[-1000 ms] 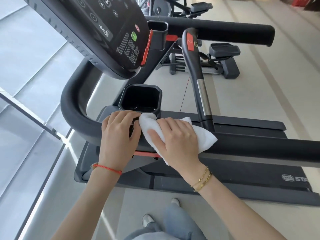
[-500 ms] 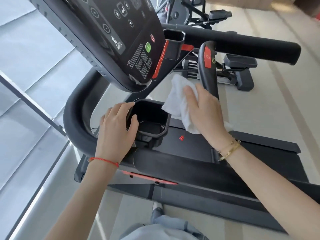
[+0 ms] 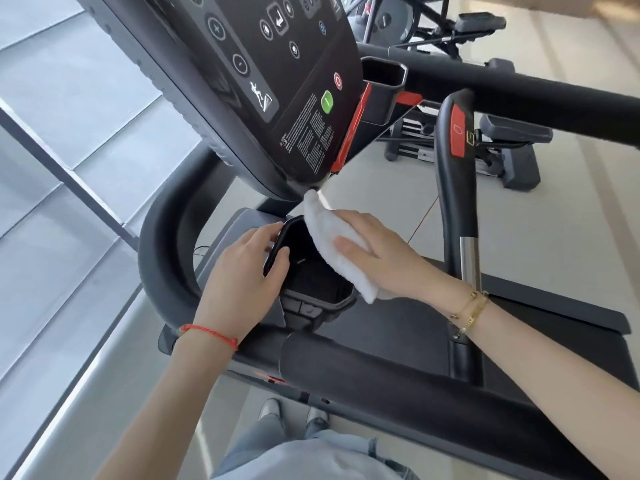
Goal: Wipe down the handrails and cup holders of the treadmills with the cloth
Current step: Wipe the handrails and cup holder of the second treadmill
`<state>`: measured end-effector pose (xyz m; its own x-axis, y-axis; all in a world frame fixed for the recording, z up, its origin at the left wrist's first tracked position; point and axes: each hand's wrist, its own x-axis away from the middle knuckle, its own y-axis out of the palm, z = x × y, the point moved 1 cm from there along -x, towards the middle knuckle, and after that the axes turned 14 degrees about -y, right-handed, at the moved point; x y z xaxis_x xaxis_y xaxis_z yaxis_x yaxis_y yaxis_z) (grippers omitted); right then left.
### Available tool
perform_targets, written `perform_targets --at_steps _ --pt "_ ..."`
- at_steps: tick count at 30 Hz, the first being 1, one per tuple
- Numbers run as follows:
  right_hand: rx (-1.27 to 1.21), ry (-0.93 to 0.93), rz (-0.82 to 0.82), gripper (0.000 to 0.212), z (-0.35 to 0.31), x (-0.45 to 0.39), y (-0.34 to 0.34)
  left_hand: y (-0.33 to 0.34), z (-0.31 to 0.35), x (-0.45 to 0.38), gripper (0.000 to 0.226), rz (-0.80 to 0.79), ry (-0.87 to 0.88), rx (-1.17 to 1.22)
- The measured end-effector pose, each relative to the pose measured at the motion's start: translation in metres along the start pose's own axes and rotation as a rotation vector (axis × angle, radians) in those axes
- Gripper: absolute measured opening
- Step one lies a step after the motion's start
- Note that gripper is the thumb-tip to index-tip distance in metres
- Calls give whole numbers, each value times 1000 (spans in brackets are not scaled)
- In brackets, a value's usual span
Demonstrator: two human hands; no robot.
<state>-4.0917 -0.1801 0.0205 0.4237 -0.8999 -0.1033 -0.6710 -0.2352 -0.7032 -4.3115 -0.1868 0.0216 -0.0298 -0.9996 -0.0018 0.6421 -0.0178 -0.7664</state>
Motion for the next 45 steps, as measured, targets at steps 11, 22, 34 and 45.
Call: perform_targets --at_steps 11,22,34,45 --pt "332 24 -94 46 -4 -35 6 0 -13 -19 35 -100 59 -10" --pt "425 -31 -177 44 -13 -54 11 5 -13 -21 18 -94 82 23" --pt "400 48 -144 42 -10 -42 10 6 -16 -20 29 -100 106 43" --pt "208 338 123 33 -10 -5 17 6 -18 -20 38 -100 111 54"
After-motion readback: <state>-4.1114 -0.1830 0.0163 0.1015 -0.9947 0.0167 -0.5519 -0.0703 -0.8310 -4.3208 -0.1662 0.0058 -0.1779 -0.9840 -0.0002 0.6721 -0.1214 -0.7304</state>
